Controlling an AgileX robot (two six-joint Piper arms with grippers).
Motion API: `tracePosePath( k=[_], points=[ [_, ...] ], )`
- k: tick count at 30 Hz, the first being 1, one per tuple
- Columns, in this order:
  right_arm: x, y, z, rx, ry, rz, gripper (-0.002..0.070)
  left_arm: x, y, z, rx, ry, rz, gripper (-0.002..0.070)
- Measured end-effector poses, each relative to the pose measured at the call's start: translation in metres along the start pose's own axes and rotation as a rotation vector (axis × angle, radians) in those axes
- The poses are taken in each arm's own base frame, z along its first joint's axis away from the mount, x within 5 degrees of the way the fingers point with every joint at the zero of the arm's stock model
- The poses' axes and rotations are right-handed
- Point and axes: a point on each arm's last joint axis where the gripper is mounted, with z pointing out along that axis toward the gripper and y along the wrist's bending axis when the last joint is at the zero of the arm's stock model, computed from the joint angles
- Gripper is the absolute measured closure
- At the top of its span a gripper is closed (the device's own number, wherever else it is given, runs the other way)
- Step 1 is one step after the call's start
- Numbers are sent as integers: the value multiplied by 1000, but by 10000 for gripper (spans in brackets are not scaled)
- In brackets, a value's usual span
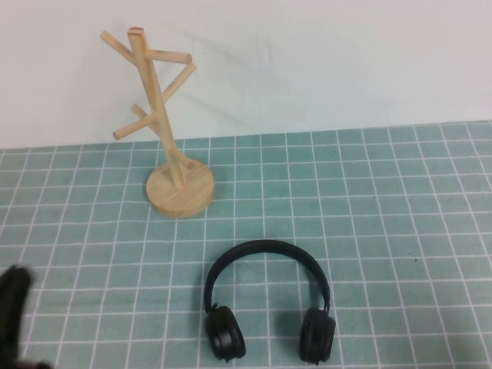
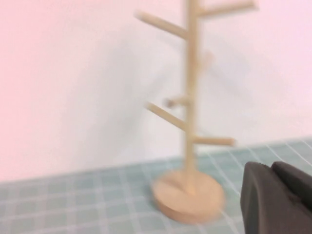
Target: Take out the headphones from the headphone stand
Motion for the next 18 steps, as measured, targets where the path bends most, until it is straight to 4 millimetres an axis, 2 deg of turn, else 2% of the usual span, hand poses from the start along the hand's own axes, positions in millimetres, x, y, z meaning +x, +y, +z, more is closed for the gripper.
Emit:
tracePosePath(
  k=[2,5,7,18],
  points=[
    [0,0,0,0,0,0,685,7,5,-11,-66,-64,5,675],
    [0,0,0,0,0,0,685,7,8,-25,-126,-145,16,675],
    [0,0,0,0,0,0,685,9,9,-32,-150,-143,16,675],
    [0,0,0,0,0,0,685,45,6,-36,-160,229,-44,676]
  ],
)
